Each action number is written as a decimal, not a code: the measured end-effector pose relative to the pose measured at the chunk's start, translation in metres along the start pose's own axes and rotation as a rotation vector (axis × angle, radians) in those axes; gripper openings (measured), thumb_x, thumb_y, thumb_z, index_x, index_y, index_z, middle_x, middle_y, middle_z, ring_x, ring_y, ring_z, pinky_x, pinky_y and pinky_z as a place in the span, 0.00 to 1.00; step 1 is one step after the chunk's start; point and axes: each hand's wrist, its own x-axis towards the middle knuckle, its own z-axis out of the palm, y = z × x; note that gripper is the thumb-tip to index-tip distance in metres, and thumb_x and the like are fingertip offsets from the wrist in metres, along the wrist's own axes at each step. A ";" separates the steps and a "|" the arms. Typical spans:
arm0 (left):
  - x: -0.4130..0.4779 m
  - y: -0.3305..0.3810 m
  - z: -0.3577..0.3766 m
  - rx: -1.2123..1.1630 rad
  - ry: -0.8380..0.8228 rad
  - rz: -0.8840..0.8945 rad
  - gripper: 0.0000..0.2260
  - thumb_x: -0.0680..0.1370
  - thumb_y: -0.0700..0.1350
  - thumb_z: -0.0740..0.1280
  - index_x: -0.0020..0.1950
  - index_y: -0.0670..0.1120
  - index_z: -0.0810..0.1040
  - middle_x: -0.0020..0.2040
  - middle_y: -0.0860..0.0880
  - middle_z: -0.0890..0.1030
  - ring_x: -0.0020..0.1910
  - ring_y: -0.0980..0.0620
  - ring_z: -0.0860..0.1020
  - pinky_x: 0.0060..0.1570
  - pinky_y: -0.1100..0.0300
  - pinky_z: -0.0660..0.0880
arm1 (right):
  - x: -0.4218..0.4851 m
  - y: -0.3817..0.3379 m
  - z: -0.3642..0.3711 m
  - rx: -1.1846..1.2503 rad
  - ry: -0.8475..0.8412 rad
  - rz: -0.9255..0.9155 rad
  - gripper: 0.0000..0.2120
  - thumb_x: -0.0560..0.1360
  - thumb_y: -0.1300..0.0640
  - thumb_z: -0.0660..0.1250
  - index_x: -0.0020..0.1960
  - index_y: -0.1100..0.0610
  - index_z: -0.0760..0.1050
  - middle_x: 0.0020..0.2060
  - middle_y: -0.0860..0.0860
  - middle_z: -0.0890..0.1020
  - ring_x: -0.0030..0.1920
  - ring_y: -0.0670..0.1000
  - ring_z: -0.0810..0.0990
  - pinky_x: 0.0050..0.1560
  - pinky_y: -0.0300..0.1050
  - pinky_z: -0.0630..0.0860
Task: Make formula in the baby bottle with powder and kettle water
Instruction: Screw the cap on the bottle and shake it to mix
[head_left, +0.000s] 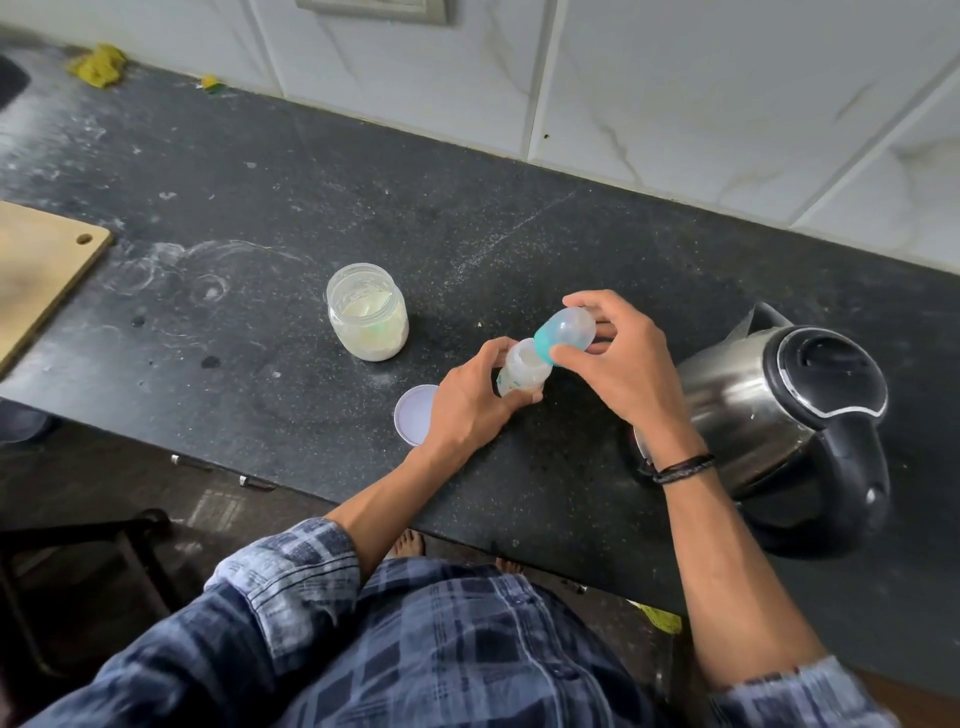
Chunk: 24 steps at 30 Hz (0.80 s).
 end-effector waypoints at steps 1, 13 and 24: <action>0.000 0.000 0.000 -0.001 0.003 0.002 0.29 0.72 0.55 0.77 0.70 0.55 0.70 0.65 0.56 0.80 0.63 0.54 0.78 0.55 0.61 0.71 | 0.000 -0.003 0.000 -0.017 -0.037 -0.017 0.23 0.70 0.60 0.77 0.61 0.45 0.78 0.50 0.34 0.81 0.50 0.39 0.83 0.52 0.41 0.83; 0.003 -0.005 0.002 0.050 0.000 0.031 0.31 0.72 0.58 0.76 0.71 0.55 0.69 0.65 0.55 0.81 0.61 0.52 0.79 0.52 0.59 0.73 | 0.004 -0.004 0.018 -0.201 -0.136 -0.117 0.25 0.68 0.59 0.76 0.62 0.42 0.77 0.56 0.44 0.82 0.54 0.47 0.83 0.53 0.53 0.83; 0.006 -0.009 0.004 0.051 0.002 0.036 0.32 0.73 0.58 0.75 0.73 0.54 0.68 0.65 0.55 0.81 0.61 0.52 0.79 0.53 0.59 0.73 | 0.004 -0.003 0.022 -0.307 -0.057 -0.145 0.24 0.69 0.52 0.81 0.62 0.49 0.77 0.54 0.48 0.80 0.50 0.50 0.82 0.49 0.47 0.80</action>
